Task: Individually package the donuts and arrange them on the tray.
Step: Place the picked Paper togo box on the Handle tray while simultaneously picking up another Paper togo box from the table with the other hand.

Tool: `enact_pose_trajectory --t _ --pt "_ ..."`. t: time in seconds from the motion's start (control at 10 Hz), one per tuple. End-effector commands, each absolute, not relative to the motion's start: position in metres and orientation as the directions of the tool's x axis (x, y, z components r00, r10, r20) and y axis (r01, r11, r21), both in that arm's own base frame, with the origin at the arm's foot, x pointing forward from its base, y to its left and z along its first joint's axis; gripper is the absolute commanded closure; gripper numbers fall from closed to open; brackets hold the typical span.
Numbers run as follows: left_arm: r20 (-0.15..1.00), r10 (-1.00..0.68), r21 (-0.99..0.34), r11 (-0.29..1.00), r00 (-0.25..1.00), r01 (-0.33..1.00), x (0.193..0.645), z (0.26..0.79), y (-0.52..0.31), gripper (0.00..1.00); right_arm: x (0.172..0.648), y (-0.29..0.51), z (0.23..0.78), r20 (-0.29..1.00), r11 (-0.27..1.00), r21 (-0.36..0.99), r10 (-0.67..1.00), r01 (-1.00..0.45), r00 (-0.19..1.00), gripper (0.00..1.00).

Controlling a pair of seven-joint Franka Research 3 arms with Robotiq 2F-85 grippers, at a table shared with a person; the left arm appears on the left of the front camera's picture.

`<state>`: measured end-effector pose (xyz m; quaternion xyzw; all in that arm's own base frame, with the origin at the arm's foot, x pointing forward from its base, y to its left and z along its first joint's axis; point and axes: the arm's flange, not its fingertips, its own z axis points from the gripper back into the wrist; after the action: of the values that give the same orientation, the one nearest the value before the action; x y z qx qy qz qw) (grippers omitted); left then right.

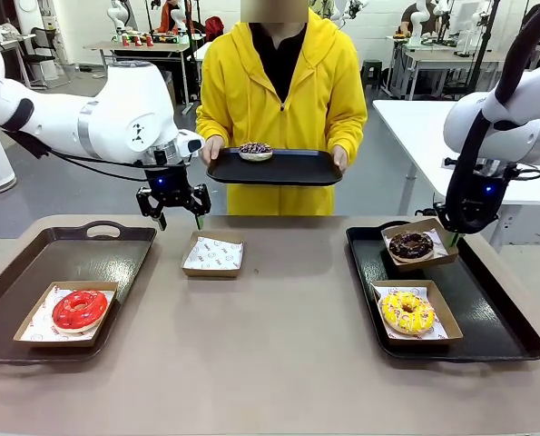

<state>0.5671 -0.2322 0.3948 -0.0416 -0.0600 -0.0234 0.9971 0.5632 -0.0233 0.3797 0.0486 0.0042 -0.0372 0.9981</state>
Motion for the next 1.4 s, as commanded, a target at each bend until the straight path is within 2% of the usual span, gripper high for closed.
enact_pose_trajectory --t 0.0,1.3 --pt "0.140 -0.024 -0.057 0.998 0.990 0.032 0.569 0.387 -0.235 0.11 0.564 -0.015 0.376 -0.021 0.992 0.073 -0.099 0.100 0.995 0.99" --pt "0.104 -0.033 -0.049 0.998 0.994 0.038 0.578 0.339 -0.240 0.11 0.563 -0.006 0.369 -0.049 0.994 0.033 -0.099 0.101 0.994 0.99"
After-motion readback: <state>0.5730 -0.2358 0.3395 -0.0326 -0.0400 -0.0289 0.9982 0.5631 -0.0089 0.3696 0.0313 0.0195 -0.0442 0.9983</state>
